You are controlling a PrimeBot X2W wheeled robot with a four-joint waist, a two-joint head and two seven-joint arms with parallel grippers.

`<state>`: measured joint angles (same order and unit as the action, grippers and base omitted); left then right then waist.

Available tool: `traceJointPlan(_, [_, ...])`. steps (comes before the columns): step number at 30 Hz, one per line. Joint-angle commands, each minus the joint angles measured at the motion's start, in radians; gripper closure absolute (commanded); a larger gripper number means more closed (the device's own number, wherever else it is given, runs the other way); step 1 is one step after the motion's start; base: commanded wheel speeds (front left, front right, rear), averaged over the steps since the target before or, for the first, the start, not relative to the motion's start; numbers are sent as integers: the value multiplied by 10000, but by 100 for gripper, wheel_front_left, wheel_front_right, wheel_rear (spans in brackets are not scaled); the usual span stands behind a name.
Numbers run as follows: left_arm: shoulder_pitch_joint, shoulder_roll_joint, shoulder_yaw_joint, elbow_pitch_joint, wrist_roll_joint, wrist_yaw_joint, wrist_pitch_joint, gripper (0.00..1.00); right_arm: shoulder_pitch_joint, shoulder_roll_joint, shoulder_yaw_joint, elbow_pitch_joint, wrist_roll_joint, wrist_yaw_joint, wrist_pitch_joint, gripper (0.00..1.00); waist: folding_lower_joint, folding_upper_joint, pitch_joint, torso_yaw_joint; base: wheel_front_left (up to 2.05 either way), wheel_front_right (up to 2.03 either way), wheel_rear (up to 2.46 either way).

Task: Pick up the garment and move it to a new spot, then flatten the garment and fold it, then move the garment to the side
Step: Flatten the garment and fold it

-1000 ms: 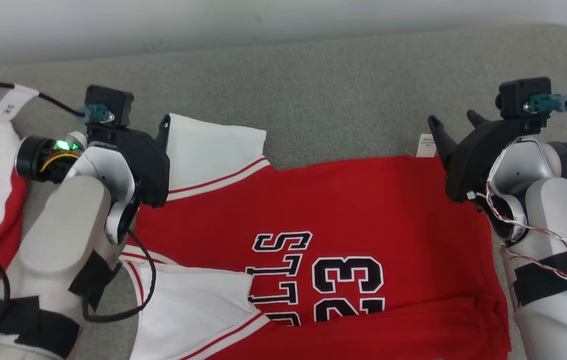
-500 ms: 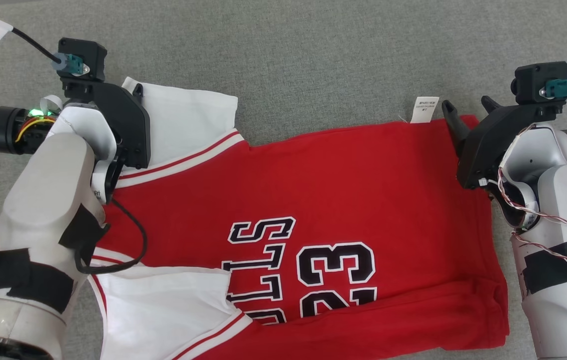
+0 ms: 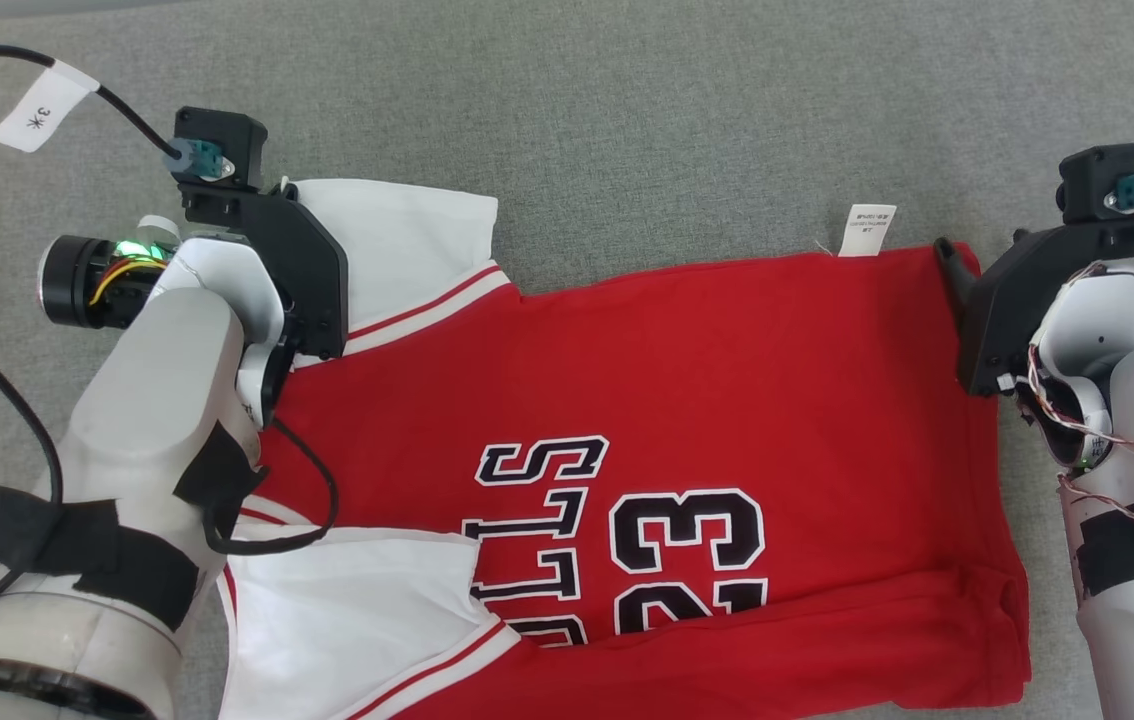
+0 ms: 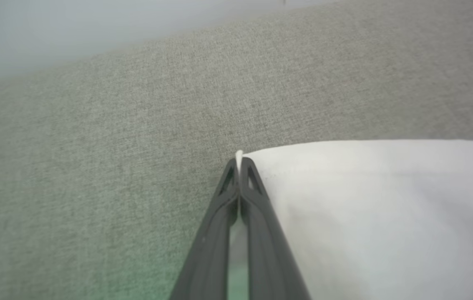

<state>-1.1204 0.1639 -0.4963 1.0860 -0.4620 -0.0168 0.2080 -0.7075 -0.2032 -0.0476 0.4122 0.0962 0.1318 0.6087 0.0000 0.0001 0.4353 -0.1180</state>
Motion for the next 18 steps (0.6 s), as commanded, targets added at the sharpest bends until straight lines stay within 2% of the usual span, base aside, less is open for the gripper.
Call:
traceJointPlan(1, [320, -85, -60, 226, -34, -17, -21, 100, 119, -132, 59, 94, -178, -25, 82, 0, 0, -1, -18, 35, 0, 0, 0])
traceJointPlan(12, [106, -237, -146, 689, -135, -143, -398, 100, 124, -190, 357, 611, 288, -23, 335, 0, 0, -1, 49, 174, 0, 0, 0])
traceJointPlan(16, [-51, -355, -200, 798, -141, -181, -582, 100, 23, -259, 437, 1076, 397, -25, 228, 100, 0, -1, 91, 271, 0, 0, 0])
traceJointPlan(18, [-124, -396, -217, 836, -151, -206, -731, 100, 4, -287, 526, 1220, 407, -25, 160, 100, 0, -1, 76, 304, 0, 0, 0])
